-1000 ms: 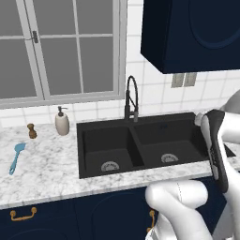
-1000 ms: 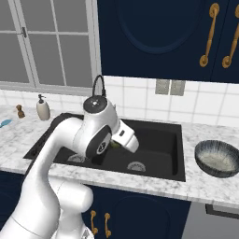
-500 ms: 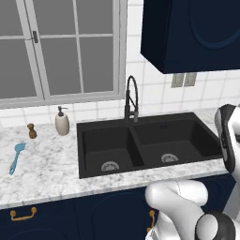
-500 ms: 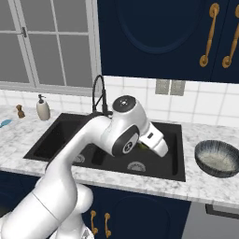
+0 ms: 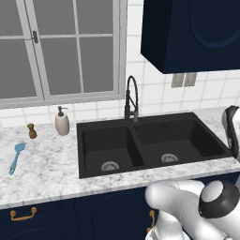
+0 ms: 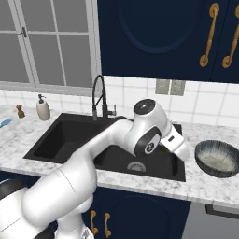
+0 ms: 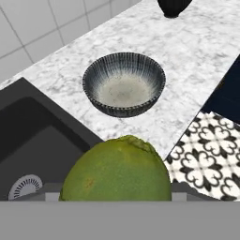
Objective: Pick the lime from the sink and place it in the bowl. Then pick the bowl and place it in the microwave. Then close the microwave door and press the start button.
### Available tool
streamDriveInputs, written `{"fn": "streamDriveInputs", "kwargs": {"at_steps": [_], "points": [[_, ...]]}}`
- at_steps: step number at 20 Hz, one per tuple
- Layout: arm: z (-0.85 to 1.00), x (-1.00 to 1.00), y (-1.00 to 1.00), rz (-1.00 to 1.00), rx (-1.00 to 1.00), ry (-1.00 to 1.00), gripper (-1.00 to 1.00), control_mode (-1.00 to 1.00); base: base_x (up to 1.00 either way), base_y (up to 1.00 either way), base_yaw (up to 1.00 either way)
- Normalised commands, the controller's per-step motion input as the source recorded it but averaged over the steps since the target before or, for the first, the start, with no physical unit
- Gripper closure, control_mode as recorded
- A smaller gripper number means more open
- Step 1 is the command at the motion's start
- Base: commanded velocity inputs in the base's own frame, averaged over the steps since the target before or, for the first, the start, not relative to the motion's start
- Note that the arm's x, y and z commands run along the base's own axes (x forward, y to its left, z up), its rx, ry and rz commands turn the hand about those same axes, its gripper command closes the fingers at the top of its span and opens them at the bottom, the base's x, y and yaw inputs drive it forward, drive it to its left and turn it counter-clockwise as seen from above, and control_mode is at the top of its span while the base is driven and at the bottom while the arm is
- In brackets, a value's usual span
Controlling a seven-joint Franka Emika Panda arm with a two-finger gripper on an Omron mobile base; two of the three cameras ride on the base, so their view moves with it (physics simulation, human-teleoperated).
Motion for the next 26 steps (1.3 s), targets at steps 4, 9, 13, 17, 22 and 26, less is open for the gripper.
{"fn": "streamDriveInputs", "kwargs": {"at_steps": [4, 9, 13, 17, 22, 26], "points": [[0.00, 0.33, -0.71, -0.02, 0.06, 0.00, 1.00, -1.00, 0.00, 0.00, 0.00], [-0.18, 0.33, -0.55, 0.00, 0.02, 0.00, 1.00, -1.00, 0.00, 0.00, 0.00], [-0.27, 0.38, -0.39, 0.00, 0.00, 0.00, 1.00, -1.00, 0.00, 0.00, 0.00], [-0.23, 0.30, -0.32, 0.00, 0.00, 0.00, 1.00, -1.00, 0.00, 0.00, 0.00], [-0.08, 0.07, -0.32, 0.00, 0.04, 0.00, 1.00, -1.00, 0.00, 0.00, 0.00], [-0.26, 0.11, -0.22, 0.00, 0.02, 0.00, 1.00, -1.00, 0.00, 0.00, 0.00]]}}
